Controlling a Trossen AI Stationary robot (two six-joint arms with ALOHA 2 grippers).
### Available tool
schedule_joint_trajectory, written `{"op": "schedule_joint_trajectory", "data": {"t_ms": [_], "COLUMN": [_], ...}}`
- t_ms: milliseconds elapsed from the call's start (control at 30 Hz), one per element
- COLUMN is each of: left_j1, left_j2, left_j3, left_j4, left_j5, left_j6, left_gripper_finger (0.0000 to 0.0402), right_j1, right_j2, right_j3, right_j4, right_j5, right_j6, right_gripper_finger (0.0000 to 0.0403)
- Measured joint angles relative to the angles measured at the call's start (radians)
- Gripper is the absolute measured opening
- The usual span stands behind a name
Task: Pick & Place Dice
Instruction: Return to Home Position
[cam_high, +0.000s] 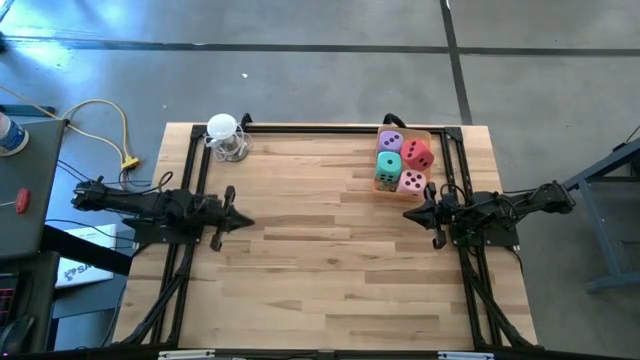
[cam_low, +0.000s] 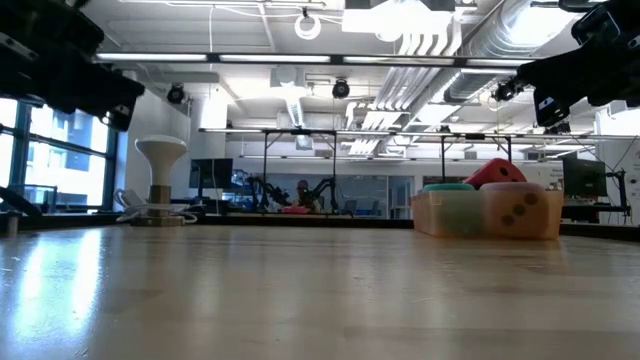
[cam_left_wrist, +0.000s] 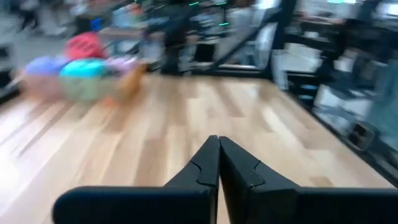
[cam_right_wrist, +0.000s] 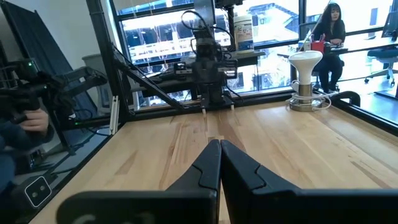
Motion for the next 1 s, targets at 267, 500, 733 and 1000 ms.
{"op": "schedule_joint_trajectory", "data": {"t_ms": [267,500,733,1000], "left_j1": [0.023,0.023,0.023,0.023], "left_j2": [0.022,0.023,0.023,0.023], "left_j3": [-0.001,-0.001,-0.001,-0.001], "left_j4": [-0.017,-0.016,-0.016,-0.016], "left_j5": [0.028,0.025,0.022,0.022], "left_j6": [-0.124,-0.064,-0.068,-0.07], "left_gripper_finger": [0.0,0.0,0.0,0.0], "right_j1": [0.0,0.0,0.0,0.0], "right_j2": [0.0,0.0,0.0,0.0], "right_j3": [0.0,0.0,0.0,0.0], "right_j4": [0.0,0.0,0.0,0.0], "right_j5": [0.0,0.0,0.0,0.0], "right_j6": [0.0,0.0,0.0,0.0], "right_gripper_finger": [0.0002,0.0002,0.0002,0.0002]}}
